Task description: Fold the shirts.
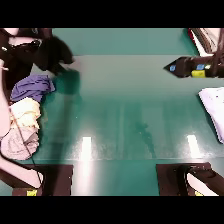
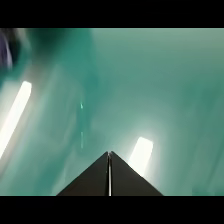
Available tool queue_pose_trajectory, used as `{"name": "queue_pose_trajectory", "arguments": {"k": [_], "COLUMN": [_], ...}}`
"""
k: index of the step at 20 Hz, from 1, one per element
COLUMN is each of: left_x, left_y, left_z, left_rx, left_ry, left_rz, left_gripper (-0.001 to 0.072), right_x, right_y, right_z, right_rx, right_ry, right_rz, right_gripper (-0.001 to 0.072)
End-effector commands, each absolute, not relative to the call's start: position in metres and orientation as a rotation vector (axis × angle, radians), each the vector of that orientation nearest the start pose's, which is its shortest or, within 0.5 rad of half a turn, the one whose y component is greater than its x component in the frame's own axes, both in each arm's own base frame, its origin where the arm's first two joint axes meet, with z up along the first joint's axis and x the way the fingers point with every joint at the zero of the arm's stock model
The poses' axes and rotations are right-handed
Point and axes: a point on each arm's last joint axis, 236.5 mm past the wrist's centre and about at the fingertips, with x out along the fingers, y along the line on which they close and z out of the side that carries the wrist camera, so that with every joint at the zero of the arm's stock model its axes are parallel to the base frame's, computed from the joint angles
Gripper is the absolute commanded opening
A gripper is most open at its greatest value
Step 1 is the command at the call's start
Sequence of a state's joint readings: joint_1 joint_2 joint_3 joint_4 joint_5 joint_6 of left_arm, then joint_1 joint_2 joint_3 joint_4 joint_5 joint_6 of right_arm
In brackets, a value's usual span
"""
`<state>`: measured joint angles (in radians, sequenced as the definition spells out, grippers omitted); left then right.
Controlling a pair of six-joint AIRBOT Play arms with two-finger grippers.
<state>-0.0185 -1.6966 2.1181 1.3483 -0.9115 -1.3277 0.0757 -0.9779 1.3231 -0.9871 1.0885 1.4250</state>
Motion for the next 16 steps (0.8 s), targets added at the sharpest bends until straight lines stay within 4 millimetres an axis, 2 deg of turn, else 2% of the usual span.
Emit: {"name": "queue_pose_trajectory", "arguments": {"k": [1,2,4,5,6,7,9,11,14,15,16], "left_x": [0.501,0.464,0.397,0.371,0.351,0.338,0.333,0.341,0.353,0.358,0.363], "left_y": [-0.134,-0.157,-0.194,-0.208,-0.219,-0.23,-0.25,-0.27,-0.298,-0.304,-0.303], "left_z": [0.387,0.419,0.461,0.47,0.469,0.457,0.412,0.349,0.243,0.215,0.197], "left_rx": [0.166,0.173,0.155,0.153,0.163,0.178,0.16,0.102,0.017,0.004,-0.007], "left_ry": [0.207,0.136,0.044,0.032,0.046,0.095,0.248,0.43,0.701,0.759,0.805], "left_rz": [-0.482,-0.568,-0.732,-0.802,-0.857,-0.909,-0.986,-1.026,-1.045,-1.04,-1.024], "left_gripper": [0.0023,0.0023,0.0023,0.0023,0.0023,0.0023,0.0023,0.0023,0.0023,0.0024,0.0054], "right_x": [0.385,0.385,0.382,0.378,0.374,0.37,0.361,0.353,0.346,0.344,0.343], "right_y": [0.121,0.113,0.099,0.093,0.089,0.086,0.085,0.088,0.098,0.101,0.102], "right_z": [0.302,0.322,0.353,0.367,0.378,0.387,0.397,0.4,0.393,0.39,0.388], "right_rx": [0.293,0.288,0.274,0.265,0.255,0.246,0.227,0.211,0.197,0.192,0.189], "right_ry": [0.488,0.444,0.378,0.353,0.333,0.321,0.316,0.33,0.369,0.383,0.392], "right_rz": [0.458,0.443,0.419,0.41,0.403,0.4,0.402,0.416,0.448,0.458,0.463], "right_gripper": [0.0022,0.0022,0.0022,0.0022,0.0022,0.0022,0.0022,0.0022,0.0022,0.0022,0.0022]}}
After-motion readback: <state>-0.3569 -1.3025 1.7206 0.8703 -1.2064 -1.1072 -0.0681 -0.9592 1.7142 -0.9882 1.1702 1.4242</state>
